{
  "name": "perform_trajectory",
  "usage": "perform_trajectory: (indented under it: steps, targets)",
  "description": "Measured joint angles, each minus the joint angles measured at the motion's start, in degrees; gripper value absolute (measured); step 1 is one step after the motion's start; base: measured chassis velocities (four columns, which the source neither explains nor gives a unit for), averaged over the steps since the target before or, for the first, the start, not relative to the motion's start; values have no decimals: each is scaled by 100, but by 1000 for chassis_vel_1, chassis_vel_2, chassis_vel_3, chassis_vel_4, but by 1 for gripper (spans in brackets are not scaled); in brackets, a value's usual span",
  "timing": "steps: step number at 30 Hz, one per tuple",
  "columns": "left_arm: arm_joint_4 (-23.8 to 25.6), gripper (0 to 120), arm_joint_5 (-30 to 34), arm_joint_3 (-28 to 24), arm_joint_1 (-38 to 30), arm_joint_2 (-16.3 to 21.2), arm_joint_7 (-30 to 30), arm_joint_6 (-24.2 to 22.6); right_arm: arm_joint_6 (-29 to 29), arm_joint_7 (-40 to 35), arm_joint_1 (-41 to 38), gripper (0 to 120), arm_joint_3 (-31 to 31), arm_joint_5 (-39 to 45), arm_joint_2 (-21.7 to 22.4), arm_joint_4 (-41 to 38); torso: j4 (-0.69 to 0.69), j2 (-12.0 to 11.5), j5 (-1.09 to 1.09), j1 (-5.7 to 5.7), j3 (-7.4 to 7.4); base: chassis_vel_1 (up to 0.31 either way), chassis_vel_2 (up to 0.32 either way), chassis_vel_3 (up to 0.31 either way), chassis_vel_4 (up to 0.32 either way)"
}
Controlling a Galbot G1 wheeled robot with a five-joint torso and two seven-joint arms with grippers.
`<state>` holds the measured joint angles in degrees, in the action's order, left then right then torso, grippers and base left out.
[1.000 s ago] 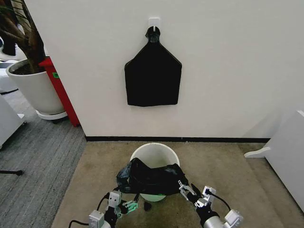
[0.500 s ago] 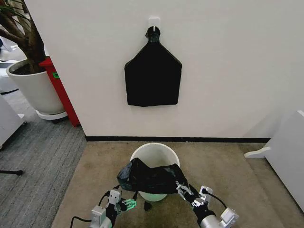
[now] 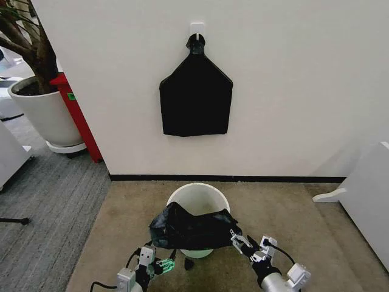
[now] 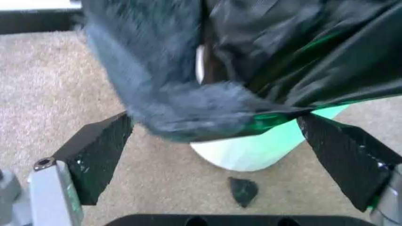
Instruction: Place the garbage bag over the trash bin.
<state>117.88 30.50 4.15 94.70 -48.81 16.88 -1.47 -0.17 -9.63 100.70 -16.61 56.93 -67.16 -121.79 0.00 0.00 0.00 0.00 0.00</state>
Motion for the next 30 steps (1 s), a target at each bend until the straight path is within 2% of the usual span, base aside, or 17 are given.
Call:
perform_trajectory:
  steps: [12, 17, 23, 27, 30]
  targets:
    - [440, 100, 77, 200, 148, 228, 289, -3, 0, 68, 8, 100, -40, -15, -62, 81, 0, 0, 0, 0, 0, 0, 0, 0, 0]
    - [426, 100, -83, 257, 315, 347, 232, -26, 5, 86, -4, 100, -28, -21, -100, 118, -1, 0, 0, 0, 0, 0, 0, 0, 0]
    - [22, 100, -367, 285, 511, 387, 66, 308, 9, 103, -66, 100, -59, -9, -102, 175, 1, 0, -1, 0, 0, 0, 0, 0, 0]
    - [118, 100, 58, 300, 428, 406, -16, 767, 9, 128, -80, 100, -121, 9, -87, 213, 0, 0, -1, 0, 0, 0, 0, 0, 0]
    - [320, 100, 379, 320, 429, 475, -237, 883, 9, 163, -70, 100, -128, 9, -86, 219, 0, 0, -1, 0, 0, 0, 0, 0, 0]
